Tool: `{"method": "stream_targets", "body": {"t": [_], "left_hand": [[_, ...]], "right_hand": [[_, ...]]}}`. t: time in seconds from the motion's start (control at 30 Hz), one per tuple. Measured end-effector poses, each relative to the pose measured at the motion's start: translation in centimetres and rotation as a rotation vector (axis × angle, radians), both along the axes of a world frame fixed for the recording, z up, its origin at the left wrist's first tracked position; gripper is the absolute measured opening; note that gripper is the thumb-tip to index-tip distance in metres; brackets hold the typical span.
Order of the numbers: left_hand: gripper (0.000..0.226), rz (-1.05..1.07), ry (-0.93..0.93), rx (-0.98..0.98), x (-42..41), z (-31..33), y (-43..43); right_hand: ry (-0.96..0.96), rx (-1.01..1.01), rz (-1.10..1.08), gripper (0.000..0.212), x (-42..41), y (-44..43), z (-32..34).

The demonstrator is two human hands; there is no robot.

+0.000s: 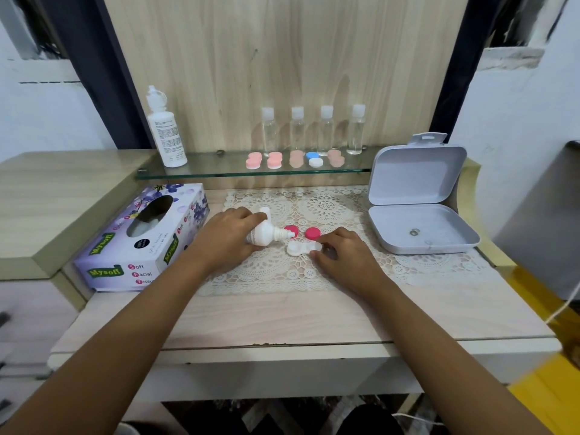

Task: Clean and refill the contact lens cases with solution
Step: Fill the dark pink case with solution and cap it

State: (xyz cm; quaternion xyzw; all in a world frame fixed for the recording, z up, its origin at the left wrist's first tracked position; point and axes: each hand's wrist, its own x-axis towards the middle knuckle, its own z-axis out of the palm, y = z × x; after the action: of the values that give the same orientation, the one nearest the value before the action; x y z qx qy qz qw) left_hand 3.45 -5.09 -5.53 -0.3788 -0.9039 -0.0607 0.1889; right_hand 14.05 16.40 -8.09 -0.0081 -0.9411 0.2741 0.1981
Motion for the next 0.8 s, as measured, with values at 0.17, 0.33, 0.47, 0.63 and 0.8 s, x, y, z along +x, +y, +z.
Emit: {"method": "stream_targets", "body": {"t": [0.17, 0.33, 0.47, 0.63, 0.8], "left_hand": [[0.056, -0.024, 0.099, -0.114, -0.4, 0.4, 0.1], [0.055, -0.064, 0.159, -0.156, -0.1, 0.8, 0.4], [0.056, -0.105, 0.212, -0.169, -0.1, 1.1, 0.5], [0.056, -0.102, 0.257, -0.173, -0.3, 1.1, 0.8], [0.055, -0.121, 0.301, -0.160, -0.3, 1.3, 1.0]], "right_hand": [[-0.001, -0.002, -0.003, 0.027, 0.0, 0.0, -0.1], [-0.007, 0.000, -0.001, 0.028, 0.0, 0.0, -0.1], [-0.022, 0.010, -0.006, 0.028, -0.1, 0.0, -0.1], [-0.031, 0.013, -0.008, 0.029, -0.1, 0.0, 0.0], [-0.036, 0.014, -0.008, 0.028, 0.0, 0.1, -0.1]]}}
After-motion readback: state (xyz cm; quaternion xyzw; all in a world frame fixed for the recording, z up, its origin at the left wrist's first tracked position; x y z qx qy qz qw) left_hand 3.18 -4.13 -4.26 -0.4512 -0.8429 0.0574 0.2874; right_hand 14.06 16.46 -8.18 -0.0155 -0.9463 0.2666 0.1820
